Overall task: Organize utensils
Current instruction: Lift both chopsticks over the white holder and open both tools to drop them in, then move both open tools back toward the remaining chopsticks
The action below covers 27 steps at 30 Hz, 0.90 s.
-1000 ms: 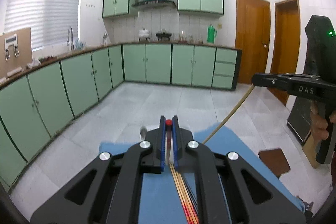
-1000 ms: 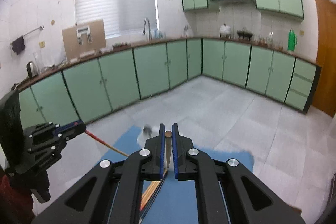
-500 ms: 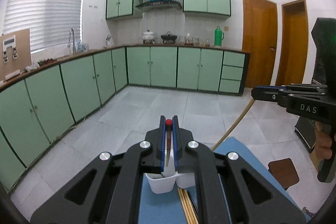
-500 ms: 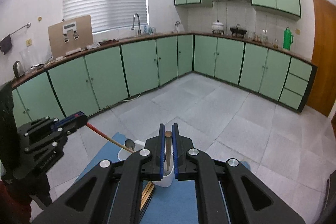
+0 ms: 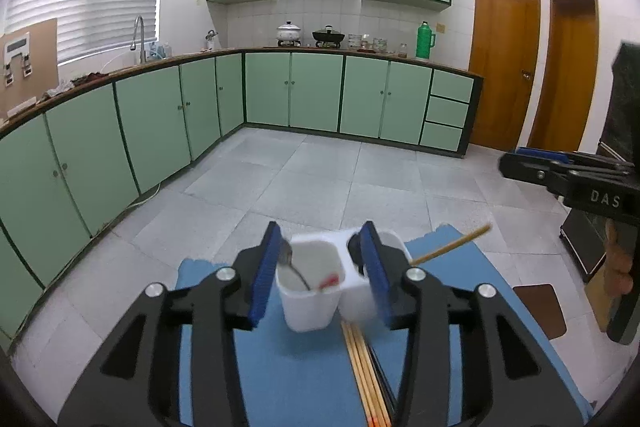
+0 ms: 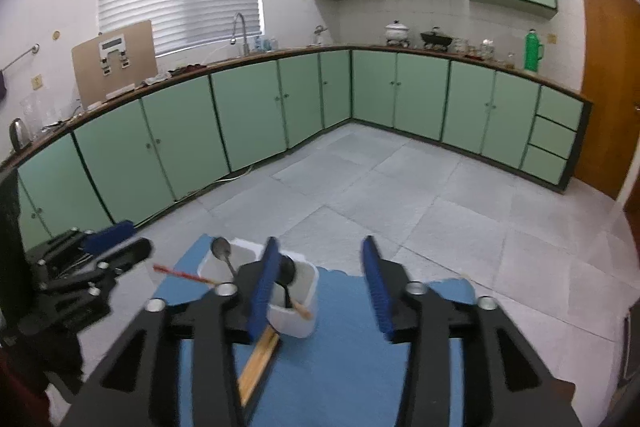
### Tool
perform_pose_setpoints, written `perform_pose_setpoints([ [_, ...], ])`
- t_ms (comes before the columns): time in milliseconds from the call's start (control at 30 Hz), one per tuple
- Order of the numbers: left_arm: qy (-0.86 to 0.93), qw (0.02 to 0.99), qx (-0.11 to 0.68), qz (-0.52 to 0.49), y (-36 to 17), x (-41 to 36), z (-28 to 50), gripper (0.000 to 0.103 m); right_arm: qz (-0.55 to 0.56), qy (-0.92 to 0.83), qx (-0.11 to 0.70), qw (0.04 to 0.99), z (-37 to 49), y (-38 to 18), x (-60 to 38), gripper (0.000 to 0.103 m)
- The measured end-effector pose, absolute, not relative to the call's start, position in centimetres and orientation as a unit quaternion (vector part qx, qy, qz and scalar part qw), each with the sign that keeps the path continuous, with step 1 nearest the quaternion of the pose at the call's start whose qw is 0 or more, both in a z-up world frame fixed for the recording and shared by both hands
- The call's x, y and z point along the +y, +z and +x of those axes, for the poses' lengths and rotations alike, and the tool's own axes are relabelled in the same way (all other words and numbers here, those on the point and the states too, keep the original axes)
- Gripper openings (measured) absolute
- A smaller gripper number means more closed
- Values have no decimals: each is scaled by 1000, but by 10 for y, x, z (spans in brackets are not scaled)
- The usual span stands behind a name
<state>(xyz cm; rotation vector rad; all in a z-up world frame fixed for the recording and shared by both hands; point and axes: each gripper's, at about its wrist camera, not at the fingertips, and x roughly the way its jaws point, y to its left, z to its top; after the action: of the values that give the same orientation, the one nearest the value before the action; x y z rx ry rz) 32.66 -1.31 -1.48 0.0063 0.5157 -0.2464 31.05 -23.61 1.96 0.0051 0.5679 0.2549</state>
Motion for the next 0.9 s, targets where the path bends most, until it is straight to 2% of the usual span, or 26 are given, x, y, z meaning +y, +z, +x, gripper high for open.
perform_pose_setpoints([
  [33, -119, 959, 256, 0, -19, -10, 319, 51, 2, 118, 277, 954, 299, 14, -239, 55],
  [200, -113, 952, 284, -9, -53, 1, 274, 62, 12, 95, 280, 955, 251, -19, -246, 81],
  [300, -106, 943, 316, -2, -88, 3, 248, 65, 30, 83, 296, 951, 222, -53, -243, 86],
  [600, -81, 910, 407, 4, -187, 15, 207, 67, 36, 66, 359, 930, 170, -157, -216, 87],
  [900, -59, 897, 438, 1, -221, 33, 191, 67, 32, 67, 399, 914, 150, -205, -186, 85],
])
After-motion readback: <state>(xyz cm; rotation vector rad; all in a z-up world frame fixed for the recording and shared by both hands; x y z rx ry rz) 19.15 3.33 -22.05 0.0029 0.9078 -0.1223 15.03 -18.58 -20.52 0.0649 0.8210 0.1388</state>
